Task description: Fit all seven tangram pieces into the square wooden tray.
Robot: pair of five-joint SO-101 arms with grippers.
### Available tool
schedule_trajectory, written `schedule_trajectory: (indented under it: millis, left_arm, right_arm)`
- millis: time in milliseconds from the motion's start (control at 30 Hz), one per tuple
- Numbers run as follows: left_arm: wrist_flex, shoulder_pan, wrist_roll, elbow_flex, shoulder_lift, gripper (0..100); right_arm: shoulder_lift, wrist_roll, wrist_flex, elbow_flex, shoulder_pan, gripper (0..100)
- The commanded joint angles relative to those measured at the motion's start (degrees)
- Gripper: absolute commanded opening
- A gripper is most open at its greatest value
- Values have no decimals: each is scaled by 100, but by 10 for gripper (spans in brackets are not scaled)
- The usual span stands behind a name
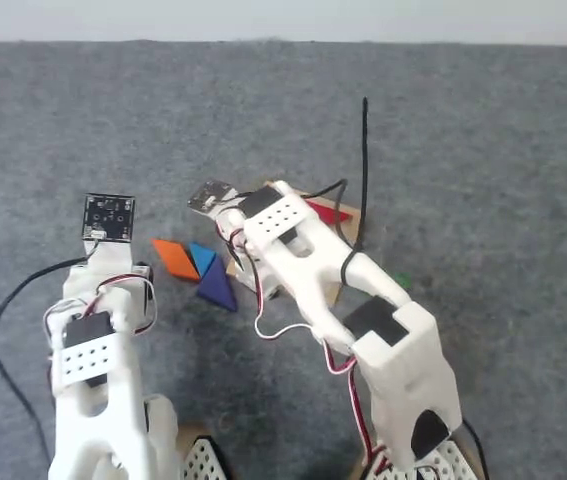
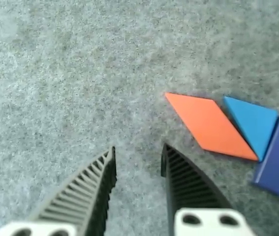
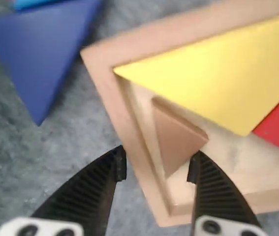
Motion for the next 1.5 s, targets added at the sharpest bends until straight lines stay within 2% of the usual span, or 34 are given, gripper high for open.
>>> schedule_trajectory:
  millis: [0, 200, 400, 633, 967, 1267, 1367, 1467]
  left_arm:
    - [-123, -35, 62, -84, -185, 152]
    - [-123, -35, 62, -84, -185, 152]
    - [-123, -35, 62, -84, -185, 152]
    - [-123, -35, 62, -84, -185, 152]
    - [-123, -35, 62, -84, -185, 152]
    - [-123, -35, 62, -84, -185, 152]
    - [-123, -35, 62, -84, -185, 152]
    - [-114, -35, 62, -84, -185, 152]
  right_arm:
    - [13, 536, -57, -369, -409, 204]
    - [13, 1020, -242, -369, -787, 204]
    - [13, 993, -163, -721, -778, 204]
    - [13, 1046, 409, -818, -734, 204]
    - [-382, 1451, 848, -712, -40, 204]
    - [-2510, 2022, 734, 941, 558, 204]
    - [-3495, 1785, 321, 1626, 1059, 204]
    - [-4145, 1002, -523, 2409, 1516, 205]
